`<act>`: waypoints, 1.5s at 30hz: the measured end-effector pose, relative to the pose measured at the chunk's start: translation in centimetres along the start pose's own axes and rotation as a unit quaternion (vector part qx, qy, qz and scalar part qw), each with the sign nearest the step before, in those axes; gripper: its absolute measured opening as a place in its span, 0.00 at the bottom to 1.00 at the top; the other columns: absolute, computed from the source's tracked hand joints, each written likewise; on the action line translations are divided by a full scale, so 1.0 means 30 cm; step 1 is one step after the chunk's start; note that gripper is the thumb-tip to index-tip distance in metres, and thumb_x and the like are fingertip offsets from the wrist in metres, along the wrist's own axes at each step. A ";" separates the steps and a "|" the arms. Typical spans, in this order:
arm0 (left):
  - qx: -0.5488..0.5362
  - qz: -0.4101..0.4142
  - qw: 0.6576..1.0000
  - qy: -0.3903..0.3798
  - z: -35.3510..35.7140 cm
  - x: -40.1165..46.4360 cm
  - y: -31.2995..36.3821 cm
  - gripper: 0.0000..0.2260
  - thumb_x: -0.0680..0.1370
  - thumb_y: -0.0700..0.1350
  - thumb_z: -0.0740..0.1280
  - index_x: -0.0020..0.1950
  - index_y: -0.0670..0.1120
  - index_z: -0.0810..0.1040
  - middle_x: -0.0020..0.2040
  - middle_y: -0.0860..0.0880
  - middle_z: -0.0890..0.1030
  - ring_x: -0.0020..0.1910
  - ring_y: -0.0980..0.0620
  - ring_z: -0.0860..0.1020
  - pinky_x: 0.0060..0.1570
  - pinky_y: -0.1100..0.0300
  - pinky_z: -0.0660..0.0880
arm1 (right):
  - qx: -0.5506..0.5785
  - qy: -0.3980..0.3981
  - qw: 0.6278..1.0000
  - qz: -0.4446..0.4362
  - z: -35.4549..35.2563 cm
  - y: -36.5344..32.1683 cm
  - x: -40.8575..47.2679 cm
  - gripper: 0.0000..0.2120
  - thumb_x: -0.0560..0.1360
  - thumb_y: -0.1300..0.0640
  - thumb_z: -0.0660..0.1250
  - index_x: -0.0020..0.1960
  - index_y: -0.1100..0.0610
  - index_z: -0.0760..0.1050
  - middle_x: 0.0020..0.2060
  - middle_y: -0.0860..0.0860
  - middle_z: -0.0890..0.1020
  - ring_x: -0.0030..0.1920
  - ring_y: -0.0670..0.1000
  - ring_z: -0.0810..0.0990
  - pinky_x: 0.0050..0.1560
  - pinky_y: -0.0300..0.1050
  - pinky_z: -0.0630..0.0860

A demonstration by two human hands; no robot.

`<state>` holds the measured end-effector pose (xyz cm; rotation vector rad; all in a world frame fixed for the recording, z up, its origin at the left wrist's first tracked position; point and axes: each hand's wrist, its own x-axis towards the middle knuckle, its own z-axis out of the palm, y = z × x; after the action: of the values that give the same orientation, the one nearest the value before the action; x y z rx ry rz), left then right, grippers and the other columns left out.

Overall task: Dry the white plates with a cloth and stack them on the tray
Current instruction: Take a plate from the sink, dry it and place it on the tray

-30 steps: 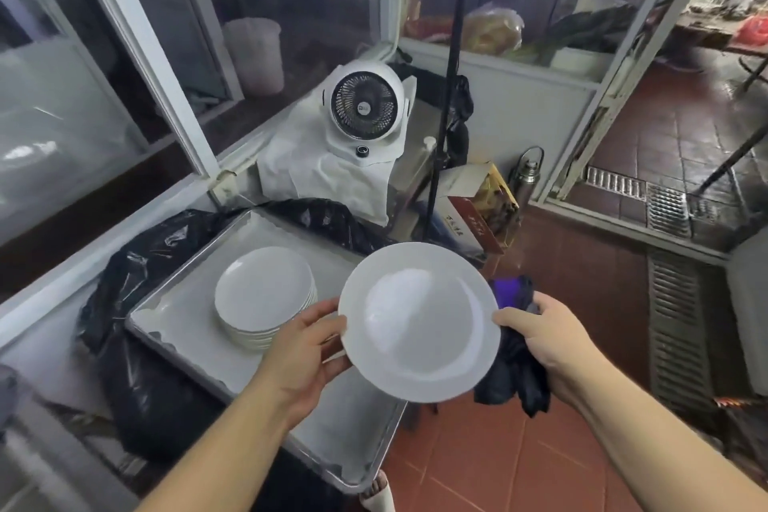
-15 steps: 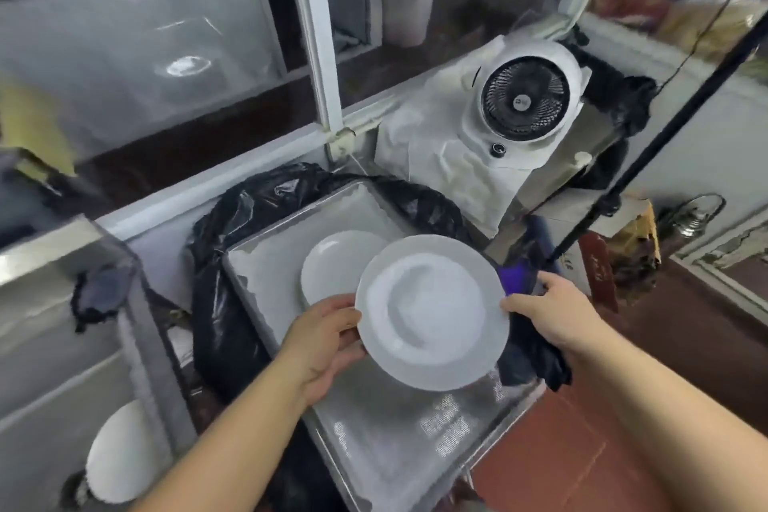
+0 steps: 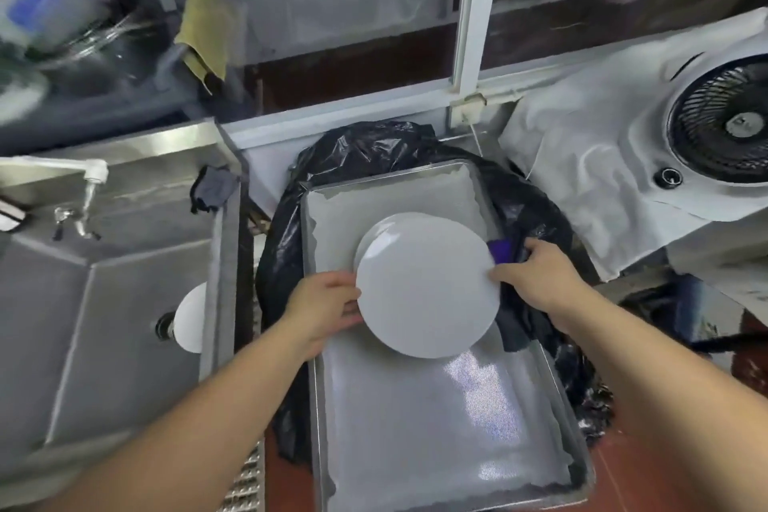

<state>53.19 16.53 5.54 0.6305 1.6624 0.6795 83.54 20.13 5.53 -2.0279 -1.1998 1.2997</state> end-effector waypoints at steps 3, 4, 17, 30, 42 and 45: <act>0.016 0.007 1.000 0.026 0.009 0.061 -0.007 0.08 0.78 0.31 0.69 0.55 0.39 0.84 0.51 0.40 0.87 0.48 0.44 0.87 0.48 0.51 0.85 | -0.027 -0.014 1.000 -0.002 0.026 -0.013 0.079 0.11 0.69 0.59 0.78 0.46 0.60 0.78 0.45 0.60 0.85 0.42 0.58 0.82 0.48 0.56 0.81; 0.020 0.011 0.999 0.035 0.014 0.080 -0.006 0.08 0.78 0.31 0.69 0.54 0.39 0.84 0.50 0.40 0.87 0.48 0.44 0.87 0.48 0.52 0.85 | -0.036 -0.016 0.999 0.000 0.034 -0.016 0.101 0.11 0.68 0.59 0.78 0.46 0.60 0.78 0.46 0.59 0.85 0.44 0.59 0.83 0.49 0.56 0.82; 0.278 0.059 0.954 0.096 0.009 0.228 -0.008 0.08 0.75 0.39 0.66 0.43 0.41 0.85 0.39 0.43 0.85 0.37 0.44 0.83 0.35 0.56 0.74 | -0.125 -0.028 0.991 0.026 0.142 -0.045 0.250 0.16 0.64 0.54 0.77 0.49 0.56 0.79 0.45 0.54 0.85 0.46 0.57 0.83 0.51 0.55 0.83; 0.360 0.090 0.924 0.088 0.016 0.291 -0.022 0.08 0.76 0.42 0.65 0.39 0.44 0.80 0.43 0.41 0.85 0.33 0.50 0.76 0.32 0.55 0.72 | -0.184 -0.008 0.983 0.014 0.168 -0.029 0.283 0.12 0.69 0.56 0.76 0.48 0.58 0.76 0.43 0.53 0.81 0.44 0.56 0.81 0.48 0.52 0.80; 0.347 0.120 0.922 0.120 0.033 0.282 -0.033 0.08 0.80 0.41 0.65 0.48 0.46 0.85 0.42 0.53 0.84 0.42 0.51 0.82 0.45 0.51 0.83 | -0.218 0.002 0.976 0.002 0.198 0.003 0.270 0.14 0.71 0.54 0.73 0.53 0.54 0.73 0.43 0.49 0.79 0.47 0.58 0.79 0.48 0.51 0.78; 0.330 0.115 0.927 0.137 0.047 0.279 -0.042 0.08 0.81 0.41 0.65 0.53 0.48 0.85 0.46 0.55 0.83 0.45 0.54 0.81 0.43 0.59 0.78 | -0.221 0.008 0.975 -0.003 0.202 0.007 0.265 0.15 0.71 0.53 0.71 0.54 0.54 0.72 0.46 0.51 0.81 0.47 0.58 0.80 0.50 0.53 0.80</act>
<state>53.00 21.85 -1.20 1.2723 2.1133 0.3646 79.67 26.28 -1.34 -2.3255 -1.5967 1.0788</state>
